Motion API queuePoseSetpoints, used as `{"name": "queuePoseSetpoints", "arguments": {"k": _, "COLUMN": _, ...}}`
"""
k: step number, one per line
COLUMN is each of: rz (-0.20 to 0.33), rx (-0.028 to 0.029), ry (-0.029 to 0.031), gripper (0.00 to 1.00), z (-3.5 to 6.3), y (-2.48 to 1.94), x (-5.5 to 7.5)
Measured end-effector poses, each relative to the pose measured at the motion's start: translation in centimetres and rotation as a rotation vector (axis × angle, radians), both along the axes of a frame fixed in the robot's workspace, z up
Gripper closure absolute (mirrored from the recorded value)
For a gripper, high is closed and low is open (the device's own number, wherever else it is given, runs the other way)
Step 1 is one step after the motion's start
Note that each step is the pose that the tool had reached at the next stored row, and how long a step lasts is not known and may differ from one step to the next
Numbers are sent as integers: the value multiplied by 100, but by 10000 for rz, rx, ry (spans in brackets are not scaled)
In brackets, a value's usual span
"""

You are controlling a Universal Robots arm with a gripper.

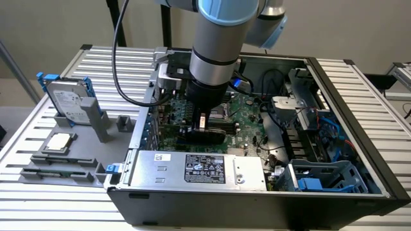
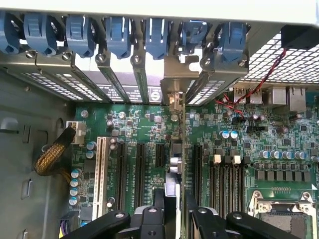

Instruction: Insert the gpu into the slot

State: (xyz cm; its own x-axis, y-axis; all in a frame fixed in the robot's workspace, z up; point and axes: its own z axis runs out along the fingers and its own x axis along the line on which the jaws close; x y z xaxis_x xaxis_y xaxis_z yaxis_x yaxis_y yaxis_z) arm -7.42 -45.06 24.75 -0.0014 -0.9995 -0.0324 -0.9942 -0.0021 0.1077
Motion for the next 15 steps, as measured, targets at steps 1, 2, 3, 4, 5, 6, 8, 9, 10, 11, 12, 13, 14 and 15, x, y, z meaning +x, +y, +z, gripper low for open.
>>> {"name": "queuePoseSetpoints", "arguments": {"k": 1, "rz": 0, "rx": -3, "ry": 2, "gripper": 74, "z": -7, "y": -1, "x": 0}}
{"name": "queuePoseSetpoints", "arguments": {"k": 2, "rz": 0, "rx": -7, "ry": 4, "gripper": 74, "z": -14, "y": -2, "x": -1}}
{"name": "queuePoseSetpoints", "arguments": {"k": 3, "rz": 0, "rx": -9, "ry": 6, "gripper": 74, "z": -23, "y": -2, "x": -1}}
{"name": "queuePoseSetpoints", "arguments": {"k": 4, "rz": 0, "rx": -9, "ry": 6, "gripper": 74, "z": -32, "y": -2, "x": -1}}
{"name": "queuePoseSetpoints", "arguments": {"k": 5, "rz": 0, "rx": -9, "ry": 6, "gripper": 74, "z": -41, "y": -2, "x": -1}}
{"name": "queuePoseSetpoints", "arguments": {"k": 6, "rz": 0, "rx": -5, "ry": 4, "gripper": 74, "z": -51, "y": -2, "x": 0}}
{"name": "queuePoseSetpoints", "arguments": {"k": 8, "rz": 1, "rx": 10, "ry": -5, "gripper": 74, "z": -66, "y": 0, "x": 1}}
{"name": "queuePoseSetpoints", "arguments": {"k": 9, "rz": 1, "rx": 4, "ry": -3, "gripper": 74, "z": -66, "y": 0, "x": 1}}
{"name": "queuePoseSetpoints", "arguments": {"k": 10, "rz": 1, "rx": 3, "ry": -3, "gripper": 73, "z": -66, "y": 0, "x": 1}}
{"name": "queuePoseSetpoints", "arguments": {"k": 11, "rz": 1, "rx": 2, "ry": -2, "gripper": 73, "z": -62, "y": -1, "x": 1}}
{"name": "queuePoseSetpoints", "arguments": {"k": 12, "rz": 0, "rx": 12, "ry": -5, "gripper": 73, "z": -46, "y": 1, "x": 1}}
{"name": "queuePoseSetpoints", "arguments": {"k": 13, "rz": -1, "rx": 30, "ry": -13, "gripper": 73, "z": -16, "y": 3, "x": 2}}
{"name": "queuePoseSetpoints", "arguments": {"k": 14, "rz": 4, "rx": 19, "ry": -11, "gripper": 73, "z": 34, "y": 2, "x": 4}}
{"name": "queuePoseSetpoints", "arguments": {"k": 15, "rz": 4, "rx": -3, "ry": 4, "gripper": 73, "z": 89, "y": -1, "x": 2}}
